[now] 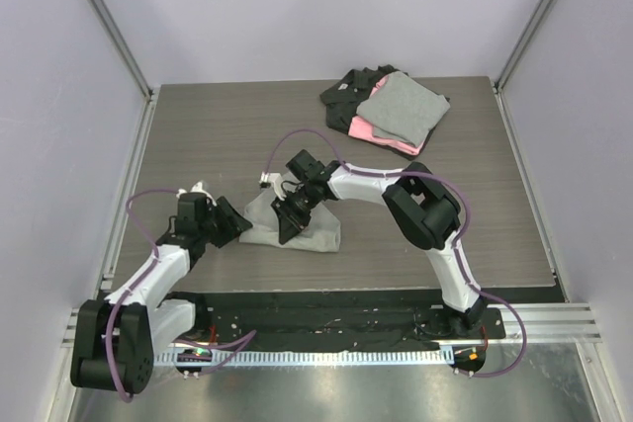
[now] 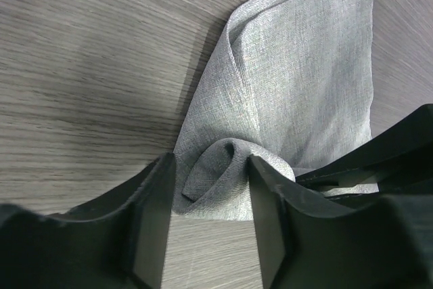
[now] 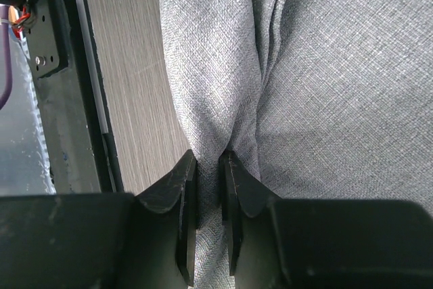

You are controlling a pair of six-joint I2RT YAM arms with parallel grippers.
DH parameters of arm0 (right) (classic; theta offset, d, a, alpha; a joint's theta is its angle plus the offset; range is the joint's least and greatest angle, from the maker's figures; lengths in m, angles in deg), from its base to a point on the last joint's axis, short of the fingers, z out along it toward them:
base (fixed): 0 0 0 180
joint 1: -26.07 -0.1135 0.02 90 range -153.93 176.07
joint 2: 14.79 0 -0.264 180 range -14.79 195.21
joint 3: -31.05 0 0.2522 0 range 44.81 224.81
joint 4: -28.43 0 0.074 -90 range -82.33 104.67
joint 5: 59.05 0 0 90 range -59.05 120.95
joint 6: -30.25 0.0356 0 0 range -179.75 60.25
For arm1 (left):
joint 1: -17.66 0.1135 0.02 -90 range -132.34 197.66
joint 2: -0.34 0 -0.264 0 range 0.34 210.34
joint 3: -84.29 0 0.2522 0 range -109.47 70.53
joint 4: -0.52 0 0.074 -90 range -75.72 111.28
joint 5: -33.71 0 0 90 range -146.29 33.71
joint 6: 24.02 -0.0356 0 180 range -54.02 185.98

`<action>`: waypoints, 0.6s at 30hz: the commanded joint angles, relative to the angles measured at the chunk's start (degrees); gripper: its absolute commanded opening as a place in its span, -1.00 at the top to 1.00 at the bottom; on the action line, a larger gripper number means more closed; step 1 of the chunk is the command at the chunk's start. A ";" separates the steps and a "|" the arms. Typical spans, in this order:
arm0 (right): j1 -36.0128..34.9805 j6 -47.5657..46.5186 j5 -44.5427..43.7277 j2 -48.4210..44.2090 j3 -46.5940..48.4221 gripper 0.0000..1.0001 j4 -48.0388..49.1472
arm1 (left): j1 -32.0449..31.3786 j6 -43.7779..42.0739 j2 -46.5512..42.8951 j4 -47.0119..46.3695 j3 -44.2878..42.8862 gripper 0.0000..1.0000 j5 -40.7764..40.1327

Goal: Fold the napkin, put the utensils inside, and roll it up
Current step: Roll the napkin with the utensil

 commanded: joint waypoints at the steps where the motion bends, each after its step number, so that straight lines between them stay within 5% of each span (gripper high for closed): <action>1: -0.70 -0.49 -2.59 4.42 -0.84 0.64 -5.67 | 0.09 -0.55 0.54 -3.57 -1.17 0.08 -1.58; 12: -0.62 0.38 -7.77 2.15 -0.05 0.59 -6.11 | 0.09 -1.87 6.25 -1.30 -3.71 0.72 -2.73; 18: -1.05 1.62 -12.42 -3.92 0.92 0.28 -6.99 | 0.09 -2.48 9.50 2.48 -6.08 0.99 -3.00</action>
